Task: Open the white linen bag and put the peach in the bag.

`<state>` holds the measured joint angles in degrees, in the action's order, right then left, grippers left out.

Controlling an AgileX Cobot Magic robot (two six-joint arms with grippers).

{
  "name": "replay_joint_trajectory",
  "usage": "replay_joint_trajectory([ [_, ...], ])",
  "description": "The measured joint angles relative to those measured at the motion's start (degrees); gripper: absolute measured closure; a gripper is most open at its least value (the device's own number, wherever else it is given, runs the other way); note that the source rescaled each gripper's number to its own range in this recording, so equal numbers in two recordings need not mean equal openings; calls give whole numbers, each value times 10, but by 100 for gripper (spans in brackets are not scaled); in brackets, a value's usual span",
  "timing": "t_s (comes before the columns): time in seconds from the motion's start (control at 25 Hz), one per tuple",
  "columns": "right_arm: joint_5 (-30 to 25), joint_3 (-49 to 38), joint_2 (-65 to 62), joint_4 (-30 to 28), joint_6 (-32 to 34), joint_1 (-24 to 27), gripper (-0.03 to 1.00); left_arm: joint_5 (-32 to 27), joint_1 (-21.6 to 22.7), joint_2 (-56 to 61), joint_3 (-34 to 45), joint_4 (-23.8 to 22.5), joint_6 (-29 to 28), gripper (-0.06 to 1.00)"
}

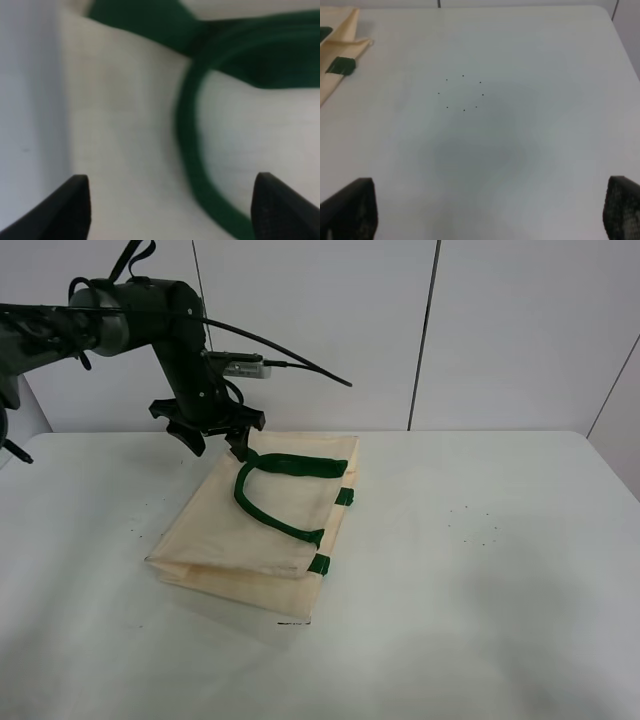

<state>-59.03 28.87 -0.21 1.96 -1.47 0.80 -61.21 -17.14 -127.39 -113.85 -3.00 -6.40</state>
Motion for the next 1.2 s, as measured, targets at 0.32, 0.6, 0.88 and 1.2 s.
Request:
replay_joint_trajectory([
  [0.32, 0, 0, 0, 0, 0, 0, -3, -22, 114, 0, 0, -11, 1, -6],
  [0.6, 0, 0, 0, 0, 0, 0, -3, -56, 153, 0, 1, 0, 5, -6],
  [0.88, 0, 0, 0, 0, 0, 0, -3, -56, 152, 98, 97, 18, 18, -6],
  [1.2, 0, 0, 0, 0, 0, 0, -3, -56, 152, 304, 316, 15, 20, -6],
])
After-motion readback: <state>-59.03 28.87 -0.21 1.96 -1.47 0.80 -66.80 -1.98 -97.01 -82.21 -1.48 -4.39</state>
